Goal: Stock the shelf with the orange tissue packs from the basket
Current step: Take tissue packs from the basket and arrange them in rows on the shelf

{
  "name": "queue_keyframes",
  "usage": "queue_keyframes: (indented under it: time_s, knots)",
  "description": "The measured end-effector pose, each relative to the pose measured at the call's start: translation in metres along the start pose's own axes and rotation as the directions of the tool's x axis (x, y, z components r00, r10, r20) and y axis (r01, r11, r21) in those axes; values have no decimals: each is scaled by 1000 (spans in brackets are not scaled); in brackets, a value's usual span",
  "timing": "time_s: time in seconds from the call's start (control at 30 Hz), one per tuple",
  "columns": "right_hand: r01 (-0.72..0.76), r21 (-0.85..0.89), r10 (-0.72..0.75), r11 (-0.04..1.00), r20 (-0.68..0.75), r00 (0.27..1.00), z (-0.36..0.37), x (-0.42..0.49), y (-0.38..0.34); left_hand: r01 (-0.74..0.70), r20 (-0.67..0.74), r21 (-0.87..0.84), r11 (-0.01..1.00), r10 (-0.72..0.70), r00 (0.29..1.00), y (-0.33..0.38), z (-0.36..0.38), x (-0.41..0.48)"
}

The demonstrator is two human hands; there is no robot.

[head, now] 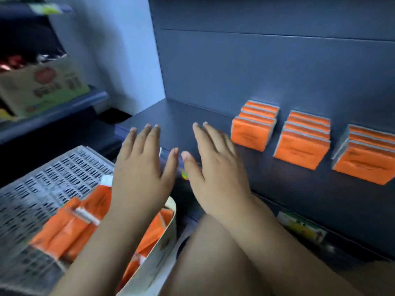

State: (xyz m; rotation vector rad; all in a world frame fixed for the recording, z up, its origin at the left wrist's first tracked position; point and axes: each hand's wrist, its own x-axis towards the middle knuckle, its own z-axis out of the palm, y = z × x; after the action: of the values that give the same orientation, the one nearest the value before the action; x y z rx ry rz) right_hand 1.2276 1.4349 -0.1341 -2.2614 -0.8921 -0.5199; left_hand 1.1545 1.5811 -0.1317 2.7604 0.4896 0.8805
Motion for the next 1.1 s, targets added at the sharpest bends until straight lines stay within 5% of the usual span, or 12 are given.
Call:
queue_keyframes:
  time_s: [0.27,0.47,0.73,0.9,1.1]
  knots:
    - [163,46,-168,986,397,902,140,-41,-93,367,52,196,909,-383,922,-139,-13,-110]
    - [190,-96,-77,977,670,738,195,-73,-90,512,221,214,832,-552,804,-183,24,-163]
    - [63,-285,211,956,824,525,239,-77,-72,761,355,85,643,-733,580,-206,64,-169]
    - [-52,-417,401,907,823,403,262,-73,-63,891,308,79,446,-861,404,-221,81,-159]
    - [-188,-436,474,880,797,374,287,-68,-58,837,218,244,490,-869,445,-237,109,-164]
